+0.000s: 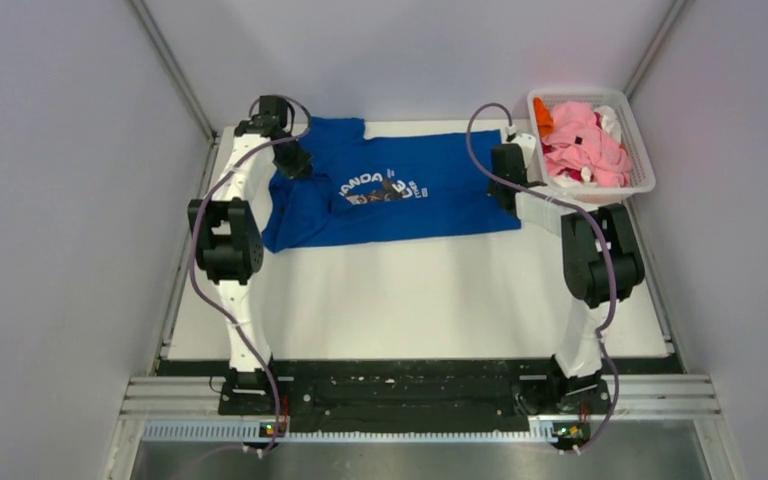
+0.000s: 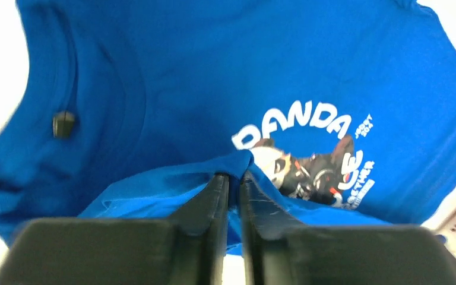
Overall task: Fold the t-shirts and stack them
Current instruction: Fold the flattened tshirt in 1/3 of the way
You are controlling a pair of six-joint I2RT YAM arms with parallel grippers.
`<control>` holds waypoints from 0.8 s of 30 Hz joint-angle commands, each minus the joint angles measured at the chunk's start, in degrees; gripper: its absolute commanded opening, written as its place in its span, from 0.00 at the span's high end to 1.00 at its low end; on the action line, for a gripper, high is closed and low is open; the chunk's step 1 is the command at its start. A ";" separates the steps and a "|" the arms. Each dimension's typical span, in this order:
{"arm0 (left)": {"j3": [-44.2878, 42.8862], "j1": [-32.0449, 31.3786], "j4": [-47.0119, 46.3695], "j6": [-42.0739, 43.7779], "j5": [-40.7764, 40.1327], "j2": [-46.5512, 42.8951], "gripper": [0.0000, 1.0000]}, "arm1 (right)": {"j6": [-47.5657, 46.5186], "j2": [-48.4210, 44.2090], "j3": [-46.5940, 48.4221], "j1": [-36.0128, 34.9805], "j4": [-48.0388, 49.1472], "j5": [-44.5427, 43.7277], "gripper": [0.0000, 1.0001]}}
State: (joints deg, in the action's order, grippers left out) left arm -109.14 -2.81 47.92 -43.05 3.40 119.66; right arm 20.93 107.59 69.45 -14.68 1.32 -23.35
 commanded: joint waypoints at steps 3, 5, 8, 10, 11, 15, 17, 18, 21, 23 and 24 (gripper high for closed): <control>-15.48 0.52 -1.51 6.61 3.38 12.65 0.65 | -4.86 3.60 5.25 1.10 4.41 0.73 0.98; -16.87 0.52 -7.10 9.15 6.78 14.84 0.64 | -6.21 3.84 5.79 1.22 5.04 1.27 0.98; -19.24 0.52 -14.11 11.05 11.21 16.57 0.48 | -7.81 3.07 6.09 1.34 5.32 2.64 0.91; -22.93 0.44 -12.76 11.82 11.59 16.82 0.30 | -8.38 2.02 6.05 1.32 4.64 3.90 0.62; -23.34 0.45 -12.35 12.74 10.93 15.91 0.19 | -8.30 1.48 6.02 1.37 4.12 3.96 0.42; -18.32 0.44 -11.49 14.31 5.35 7.94 0.01 | -8.13 -1.73 4.50 1.28 2.80 5.42 0.01; -11.59 0.42 -12.00 13.85 4.46 2.23 0.01 | -6.92 -3.84 2.66 1.24 2.17 8.07 0.01; -6.94 0.43 -12.70 13.62 4.34 -1.19 0.01 | -6.02 -5.09 1.27 0.98 2.23 9.83 0.01; 9.33 0.35 -17.40 11.85 2.08 -12.38 0.01 | -5.22 -8.19 -3.59 -0.74 4.37 15.77 0.01; 21.07 0.40 -20.89 10.03 2.77 -17.15 0.01 | -5.26 -8.49 -5.47 -2.34 4.94 18.91 0.01; 24.74 0.41 -22.52 9.06 3.73 -18.64 0.01 | -5.09 -7.98 -5.69 -2.97 5.04 21.14 0.01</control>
State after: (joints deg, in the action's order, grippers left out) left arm -97.78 -2.61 32.49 -31.42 7.55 109.19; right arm 14.72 101.67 66.02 -14.94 4.03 -11.22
